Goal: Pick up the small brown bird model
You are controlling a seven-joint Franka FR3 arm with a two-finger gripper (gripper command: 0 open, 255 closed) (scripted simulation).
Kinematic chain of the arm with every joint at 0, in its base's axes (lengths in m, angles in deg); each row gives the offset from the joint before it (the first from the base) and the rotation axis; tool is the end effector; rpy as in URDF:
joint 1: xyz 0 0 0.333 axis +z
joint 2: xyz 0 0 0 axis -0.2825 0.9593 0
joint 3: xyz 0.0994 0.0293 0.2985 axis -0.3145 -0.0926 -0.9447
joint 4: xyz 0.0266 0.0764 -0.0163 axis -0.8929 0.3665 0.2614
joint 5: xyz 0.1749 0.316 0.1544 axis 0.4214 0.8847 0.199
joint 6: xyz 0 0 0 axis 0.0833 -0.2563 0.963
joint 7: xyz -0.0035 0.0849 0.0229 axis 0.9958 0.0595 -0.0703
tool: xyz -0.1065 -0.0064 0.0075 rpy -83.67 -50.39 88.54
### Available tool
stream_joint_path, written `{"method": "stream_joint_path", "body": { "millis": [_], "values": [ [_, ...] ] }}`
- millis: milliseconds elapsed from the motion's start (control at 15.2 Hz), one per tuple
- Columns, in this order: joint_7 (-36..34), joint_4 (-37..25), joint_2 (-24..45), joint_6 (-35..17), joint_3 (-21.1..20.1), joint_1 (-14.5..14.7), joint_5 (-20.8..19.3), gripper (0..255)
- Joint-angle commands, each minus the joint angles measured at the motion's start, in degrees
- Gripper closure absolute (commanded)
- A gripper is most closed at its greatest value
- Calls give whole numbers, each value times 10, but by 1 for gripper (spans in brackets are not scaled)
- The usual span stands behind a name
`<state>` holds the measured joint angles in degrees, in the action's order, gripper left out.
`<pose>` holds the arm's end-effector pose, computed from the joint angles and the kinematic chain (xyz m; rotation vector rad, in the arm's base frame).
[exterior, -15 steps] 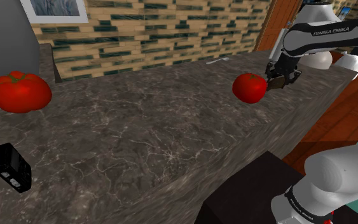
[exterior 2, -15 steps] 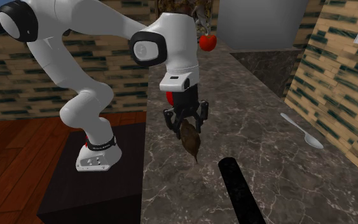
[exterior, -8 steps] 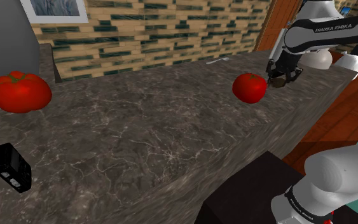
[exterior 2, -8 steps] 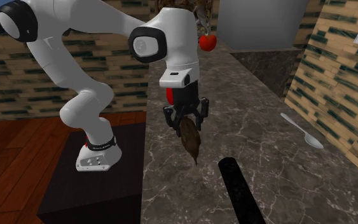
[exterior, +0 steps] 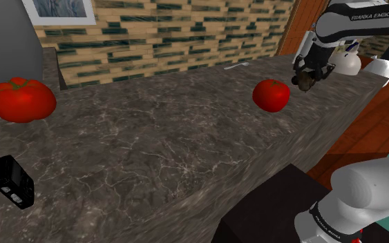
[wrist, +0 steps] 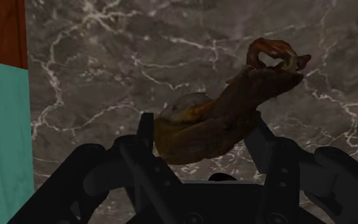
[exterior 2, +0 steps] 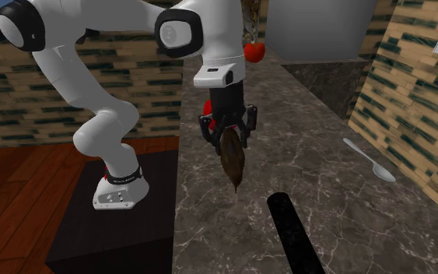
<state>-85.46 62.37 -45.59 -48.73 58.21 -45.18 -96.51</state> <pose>0.3464 -0.2570 0.5607 2.2952 -1.9424 0.2716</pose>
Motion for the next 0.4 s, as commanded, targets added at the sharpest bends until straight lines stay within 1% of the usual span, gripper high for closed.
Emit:
{"method": "stream_joint_path", "body": {
  "millis": [0, 198, 330],
  "values": [
    [1, -16, 0, 16, -2, 1, 2, 255],
    [5, -40, 1, 39, -3, 1, 3, 255],
    [5, -41, 1, 40, -3, 1, 3, 255]
  ]
}}
